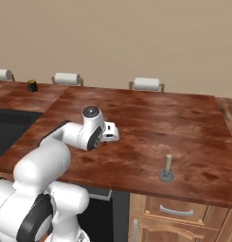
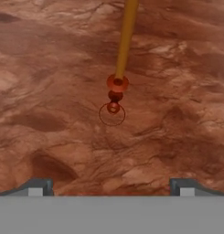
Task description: Pick the candle and candle from the dining table and place them in the open cabinet. Close the cabinet after placing the objects.
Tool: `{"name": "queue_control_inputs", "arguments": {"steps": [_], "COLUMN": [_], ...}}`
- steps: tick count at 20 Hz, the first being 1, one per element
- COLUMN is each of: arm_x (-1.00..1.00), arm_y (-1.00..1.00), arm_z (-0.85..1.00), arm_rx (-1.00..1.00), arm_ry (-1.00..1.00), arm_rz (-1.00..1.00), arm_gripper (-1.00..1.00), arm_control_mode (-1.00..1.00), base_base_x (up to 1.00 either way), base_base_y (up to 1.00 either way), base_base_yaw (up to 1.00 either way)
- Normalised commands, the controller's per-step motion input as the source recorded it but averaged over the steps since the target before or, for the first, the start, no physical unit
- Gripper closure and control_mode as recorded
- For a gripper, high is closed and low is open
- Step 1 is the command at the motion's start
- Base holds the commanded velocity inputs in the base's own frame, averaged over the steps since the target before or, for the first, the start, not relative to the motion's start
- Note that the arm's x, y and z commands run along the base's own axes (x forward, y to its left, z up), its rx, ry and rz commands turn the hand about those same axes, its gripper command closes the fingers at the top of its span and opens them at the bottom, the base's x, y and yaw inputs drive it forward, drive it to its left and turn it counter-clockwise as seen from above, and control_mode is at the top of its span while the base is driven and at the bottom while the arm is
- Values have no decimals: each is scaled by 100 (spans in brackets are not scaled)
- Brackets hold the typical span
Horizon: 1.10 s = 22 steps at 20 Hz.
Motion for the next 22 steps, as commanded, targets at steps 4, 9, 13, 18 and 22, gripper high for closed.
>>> {"name": "queue_control_inputs", "arguments": {"steps": [4,9,13,18,22], "arm_x": [0,0,0,0,0], "arm_y": [0,0,0,0,0], "arm_z": [-3,-1,-8,-2,0], "arm_rx": [0,0,0,0,0], "arm_ry": [-20,-11,-5,-4,-1], "arm_rz": [1,0,0,0,0], "arm_gripper": [-100,-100,-100,-100,-100], "arm_control_mode": [-100,-100,-100,-100,-100], "base_base_x": [0,0,0,0,0], "base_base_y": [0,0,0,0,0], "base_base_yaw": [0,0,0,0,0]}}
